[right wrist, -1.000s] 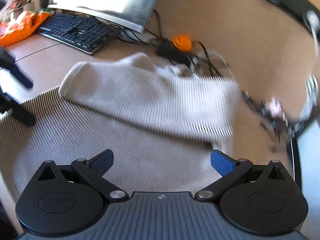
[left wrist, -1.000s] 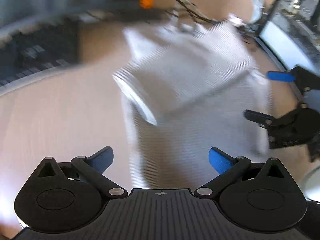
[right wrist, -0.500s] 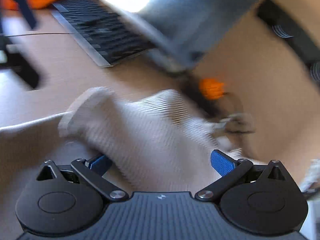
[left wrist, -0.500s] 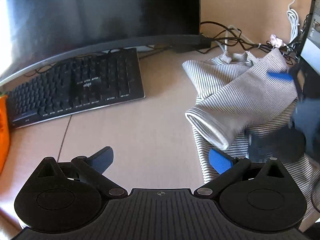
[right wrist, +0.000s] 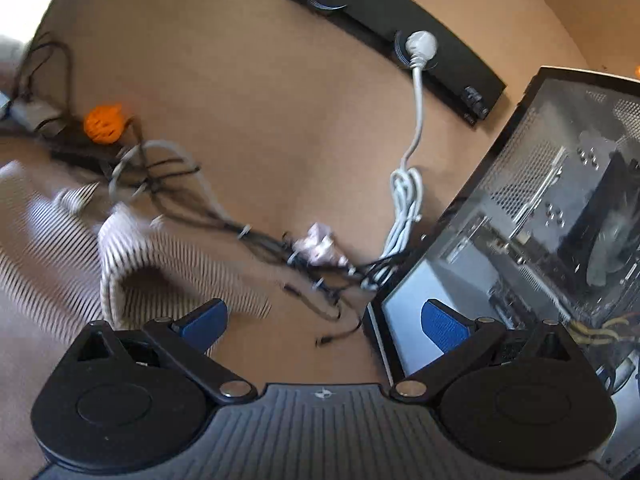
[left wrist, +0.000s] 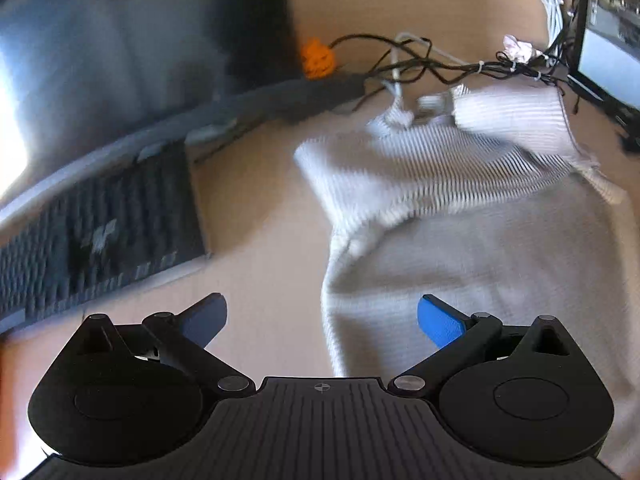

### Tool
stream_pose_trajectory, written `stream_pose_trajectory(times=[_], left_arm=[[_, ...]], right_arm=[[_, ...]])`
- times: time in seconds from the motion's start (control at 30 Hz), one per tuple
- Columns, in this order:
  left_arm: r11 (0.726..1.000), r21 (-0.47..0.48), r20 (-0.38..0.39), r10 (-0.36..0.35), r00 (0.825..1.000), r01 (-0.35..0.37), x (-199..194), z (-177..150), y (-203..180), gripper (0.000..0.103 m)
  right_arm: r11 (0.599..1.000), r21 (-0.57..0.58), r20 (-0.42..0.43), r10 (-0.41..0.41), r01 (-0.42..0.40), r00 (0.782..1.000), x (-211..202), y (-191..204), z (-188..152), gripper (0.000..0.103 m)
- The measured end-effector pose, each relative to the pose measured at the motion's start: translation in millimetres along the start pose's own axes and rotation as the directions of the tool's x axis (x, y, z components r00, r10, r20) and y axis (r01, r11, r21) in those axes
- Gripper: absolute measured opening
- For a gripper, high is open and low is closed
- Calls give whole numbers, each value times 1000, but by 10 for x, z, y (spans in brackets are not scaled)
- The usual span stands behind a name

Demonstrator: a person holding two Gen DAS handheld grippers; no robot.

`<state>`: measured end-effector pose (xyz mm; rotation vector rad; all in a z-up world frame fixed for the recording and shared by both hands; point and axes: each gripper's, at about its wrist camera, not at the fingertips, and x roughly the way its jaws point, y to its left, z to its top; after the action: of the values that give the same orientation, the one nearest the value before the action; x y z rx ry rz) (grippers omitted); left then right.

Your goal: Fold clothes

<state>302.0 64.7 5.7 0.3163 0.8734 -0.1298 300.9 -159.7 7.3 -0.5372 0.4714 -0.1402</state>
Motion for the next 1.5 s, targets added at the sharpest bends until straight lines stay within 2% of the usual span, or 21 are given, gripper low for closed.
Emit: stream_pose_trajectory(times=[0.13,0.27,0.33,0.47,0.53,0.6,0.7,0.73,0.8,0.83,0.9,0.93,1.0,1.1,1.23,1.3,1.33,1.4,1.5], left_arm=[[990,112,71,73,995,-81,259,180,-321,103],[956,211,139,176,974,-203,449,254,-570,103],[954,165,175,222,959,-251,445,278,-561,103],[960,-46,184,281,942,-277,263,289,-263,103],[940,-153,162,327,931,-304,174,234,-46,103],[906,-229,130,390,911,-355,105,146,191,103],[888,-303,64,381,922,-346,14,-33,558,103],[880,-323,43,380,924,-347,-23,-103,652,103],[873,-336,24,382,924,-352,-114,-224,779,103],[874,-337,22,381,924,-352,-158,-274,822,103],[877,-335,24,373,928,-344,-230,-357,873,103],[880,-336,24,364,931,-335,-249,-387,887,103],[885,-339,26,347,937,-319,-266,-429,894,103],[894,-315,35,347,937,-319,-286,-463,849,103],[909,-281,59,335,940,-307,-302,-447,846,103],[922,-248,97,330,939,-298,-333,-444,809,103],[929,-224,121,328,937,-296,-340,-433,765,103],[941,-168,166,322,932,-295,-350,-405,661,103],[949,-82,212,314,926,-303,-296,-334,492,103]], right_arm=[[986,-34,-39,160,-162,986,-90,174,-190,103],[947,-50,-67,314,-317,947,-244,443,-270,103],[926,-77,-70,364,-369,929,-250,596,-324,103],[926,-51,-53,373,-375,926,-254,701,-427,103],[922,-9,-51,386,-386,921,-249,658,-466,103],[920,22,-49,392,-391,919,-260,635,-510,103],[913,-4,-44,407,-408,912,-389,681,-534,103],[900,-10,-53,434,-435,899,-426,697,-522,103],[887,-40,-55,457,-459,888,-503,732,-410,103],[881,-55,-57,468,-471,882,-542,750,-352,103],[903,-108,36,422,-416,906,-624,796,-202,103],[904,-148,61,413,-401,909,-622,863,-106,103],[892,-202,76,426,-404,902,-555,1031,78,103],[873,-205,80,465,-442,882,-349,1317,332,103],[925,-222,43,325,-308,945,-18,1331,441,103],[989,-88,52,127,-123,991,29,838,401,103],[1000,-5,40,14,-14,999,20,585,366,103],[979,156,1,-134,132,991,-46,170,302,103],[971,221,6,-97,93,995,-192,60,228,103]])
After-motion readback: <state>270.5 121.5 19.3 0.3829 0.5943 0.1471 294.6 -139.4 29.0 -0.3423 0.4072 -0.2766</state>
